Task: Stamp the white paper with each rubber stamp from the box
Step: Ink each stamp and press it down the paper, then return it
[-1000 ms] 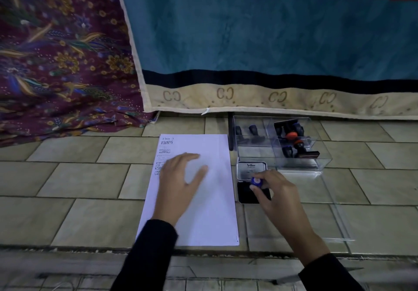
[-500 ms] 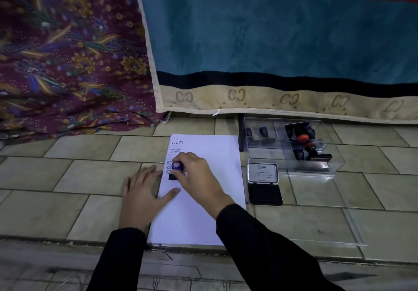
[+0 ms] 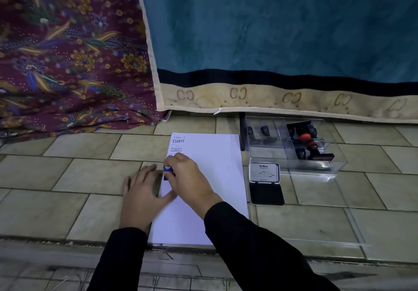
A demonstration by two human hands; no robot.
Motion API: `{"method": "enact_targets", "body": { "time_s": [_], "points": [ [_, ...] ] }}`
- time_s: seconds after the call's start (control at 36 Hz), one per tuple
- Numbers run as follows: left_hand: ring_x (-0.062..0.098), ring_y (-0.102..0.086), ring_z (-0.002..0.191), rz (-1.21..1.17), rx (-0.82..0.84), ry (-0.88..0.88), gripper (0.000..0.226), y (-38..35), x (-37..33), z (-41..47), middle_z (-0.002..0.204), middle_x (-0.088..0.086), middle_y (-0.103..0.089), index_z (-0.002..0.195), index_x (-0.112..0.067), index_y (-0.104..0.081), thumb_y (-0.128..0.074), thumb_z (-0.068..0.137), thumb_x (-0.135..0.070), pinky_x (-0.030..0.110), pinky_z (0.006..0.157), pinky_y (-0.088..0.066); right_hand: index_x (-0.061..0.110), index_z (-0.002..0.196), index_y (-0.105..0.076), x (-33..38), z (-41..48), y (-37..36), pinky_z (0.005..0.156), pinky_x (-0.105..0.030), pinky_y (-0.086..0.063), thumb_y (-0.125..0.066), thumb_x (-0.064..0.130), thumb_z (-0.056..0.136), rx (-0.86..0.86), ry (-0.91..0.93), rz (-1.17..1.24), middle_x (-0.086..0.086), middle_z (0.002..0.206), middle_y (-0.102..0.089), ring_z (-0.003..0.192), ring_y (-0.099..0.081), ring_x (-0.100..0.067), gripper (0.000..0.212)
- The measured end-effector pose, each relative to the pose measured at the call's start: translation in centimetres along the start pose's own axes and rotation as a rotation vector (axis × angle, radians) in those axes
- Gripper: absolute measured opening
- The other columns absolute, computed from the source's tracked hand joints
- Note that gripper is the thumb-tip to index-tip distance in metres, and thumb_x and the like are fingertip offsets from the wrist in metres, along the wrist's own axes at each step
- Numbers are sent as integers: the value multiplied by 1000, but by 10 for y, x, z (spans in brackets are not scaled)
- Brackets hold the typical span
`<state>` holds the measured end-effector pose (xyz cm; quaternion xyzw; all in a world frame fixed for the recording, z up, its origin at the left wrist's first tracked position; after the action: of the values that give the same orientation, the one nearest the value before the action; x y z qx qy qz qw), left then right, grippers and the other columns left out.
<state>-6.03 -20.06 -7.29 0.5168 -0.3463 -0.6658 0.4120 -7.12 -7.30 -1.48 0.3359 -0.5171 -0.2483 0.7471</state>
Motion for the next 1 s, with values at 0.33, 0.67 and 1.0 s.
{"method": "enact_targets", "body": {
  "time_s": [0.33,0.67,1.0],
  "points": [
    [13,-39,133,-4,6,-1,75,-1,-1,0,140,-7,-48,120,-27,-59,-44,62,-72,47,115,-16,-1,89,-56,6,-2,-1,65,-33,-38,-53,0,86,20,42,-59,-16,94,-54,87,-52,-31,4],
    [14,-41,131,18,0,-9,71,-2,2,0,140,-7,-49,116,-29,-60,-44,64,-76,43,113,-17,2,104,-60,-7,-10,3,80,-38,-51,-53,6,91,-25,-47,125,-14,103,-56,92,-60,-28,16],
    [10,-42,130,-69,-33,19,63,-2,5,-1,139,-11,-49,109,-39,-61,-52,62,-80,41,114,-16,26,92,-57,-112,-65,199,75,-14,-53,-71,11,82,-772,-225,370,15,87,-67,78,-65,4,23]
  ]
}}
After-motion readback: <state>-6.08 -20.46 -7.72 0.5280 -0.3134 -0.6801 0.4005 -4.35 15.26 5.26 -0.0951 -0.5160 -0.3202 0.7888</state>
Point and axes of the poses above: each hand's wrist, its own z-axis towards the middle knuckle, its own y-axis out of the back of the hand, x = y × z, the point moved 5 cm from there along z, towards the middle knuckle
